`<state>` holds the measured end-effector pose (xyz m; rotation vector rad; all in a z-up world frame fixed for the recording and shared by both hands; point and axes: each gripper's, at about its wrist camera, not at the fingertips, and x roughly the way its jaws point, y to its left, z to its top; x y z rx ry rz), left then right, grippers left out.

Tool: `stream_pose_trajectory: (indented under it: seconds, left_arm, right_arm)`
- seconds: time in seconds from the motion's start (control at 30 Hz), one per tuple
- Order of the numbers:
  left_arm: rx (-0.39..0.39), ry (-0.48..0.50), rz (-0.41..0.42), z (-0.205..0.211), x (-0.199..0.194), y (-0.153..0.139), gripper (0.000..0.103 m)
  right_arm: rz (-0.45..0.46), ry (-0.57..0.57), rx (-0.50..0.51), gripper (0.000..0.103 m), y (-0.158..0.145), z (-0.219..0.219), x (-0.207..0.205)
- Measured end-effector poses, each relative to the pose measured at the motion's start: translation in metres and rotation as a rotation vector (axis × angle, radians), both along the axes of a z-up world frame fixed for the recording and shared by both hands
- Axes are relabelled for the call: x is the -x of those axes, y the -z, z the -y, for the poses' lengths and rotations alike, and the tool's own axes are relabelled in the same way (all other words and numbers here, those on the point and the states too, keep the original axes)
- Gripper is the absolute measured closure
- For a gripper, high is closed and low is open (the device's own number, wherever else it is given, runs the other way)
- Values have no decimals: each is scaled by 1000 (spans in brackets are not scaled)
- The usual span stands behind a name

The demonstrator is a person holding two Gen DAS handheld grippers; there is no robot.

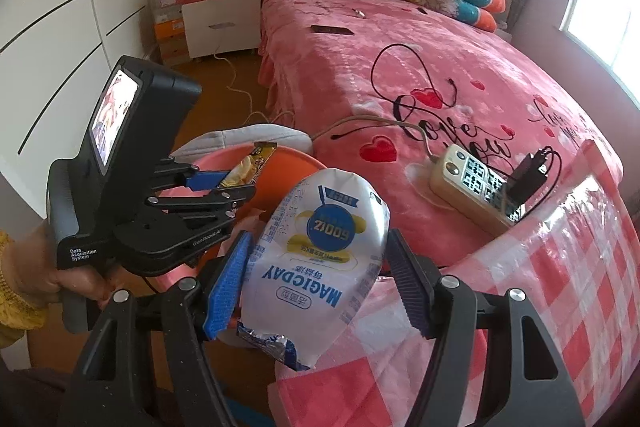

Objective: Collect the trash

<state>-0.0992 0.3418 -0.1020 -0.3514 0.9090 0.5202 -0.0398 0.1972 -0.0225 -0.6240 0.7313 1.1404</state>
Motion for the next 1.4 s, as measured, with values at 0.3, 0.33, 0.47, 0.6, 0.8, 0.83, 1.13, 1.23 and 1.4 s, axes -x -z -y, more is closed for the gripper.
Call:
stream_pose_trajectory:
  seconds: [0.3, 0.33, 0.47, 0.6, 0.8, 0.83, 1.13, 1.23, 1.4]
  left_arm:
    - [7, -16, -6, -7, 2, 7, 79]
    - [10, -20, -9, -8, 2, 9, 79]
    - [15, -32, -17, -11, 5, 14, 76]
    - [11, -47, -17, -13, 6, 15, 45]
    - [-86, -34, -48, -5, 3, 9, 20]
    - [-96, -30, -53, -4, 2, 9, 20]
    - [-148, -1, -41, 9, -2, -4, 13]
    - [-162, 8, -26, 13, -2, -11, 12]
    - [-157, 22, 12, 21, -2, -24, 11]
  right_arm:
    - [16, -32, 36, 34, 17, -15, 3]
    - [18, -33, 40, 34, 18, -15, 3]
    - [24, -30, 48, 17, 24, -17, 2]
    - [40, 8, 25, 14, 17, -11, -3]
    - [19, 84, 2, 12, 10, 0, -18]
    - [9, 98, 1, 12, 10, 3, -21]
    - [-30, 196, -14, 12, 10, 30, -43]
    - [-40, 230, -25, 10, 9, 43, -49]
    - [-81, 285, -52, 9, 7, 69, -59]
